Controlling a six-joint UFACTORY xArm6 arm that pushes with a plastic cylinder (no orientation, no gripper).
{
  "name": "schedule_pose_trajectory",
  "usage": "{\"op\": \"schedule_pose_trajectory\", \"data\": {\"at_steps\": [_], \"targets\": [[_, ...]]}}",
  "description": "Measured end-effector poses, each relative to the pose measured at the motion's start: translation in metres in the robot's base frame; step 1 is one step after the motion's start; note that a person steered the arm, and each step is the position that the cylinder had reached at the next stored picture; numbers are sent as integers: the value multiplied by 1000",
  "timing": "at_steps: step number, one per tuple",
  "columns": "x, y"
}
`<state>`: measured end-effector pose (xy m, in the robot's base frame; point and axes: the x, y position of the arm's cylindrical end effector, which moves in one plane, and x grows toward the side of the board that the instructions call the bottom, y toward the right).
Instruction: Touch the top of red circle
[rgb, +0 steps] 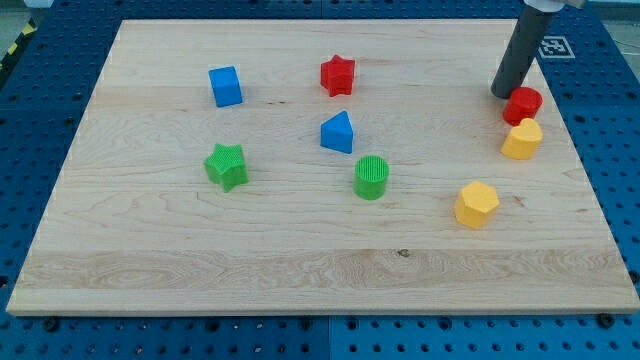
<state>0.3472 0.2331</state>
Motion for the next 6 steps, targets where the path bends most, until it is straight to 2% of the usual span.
{"op": "schedule_pose_trajectory", "data": {"at_steps": [2, 4, 6], "targets": [[0, -32], [-11, 13], [24, 25]]}}
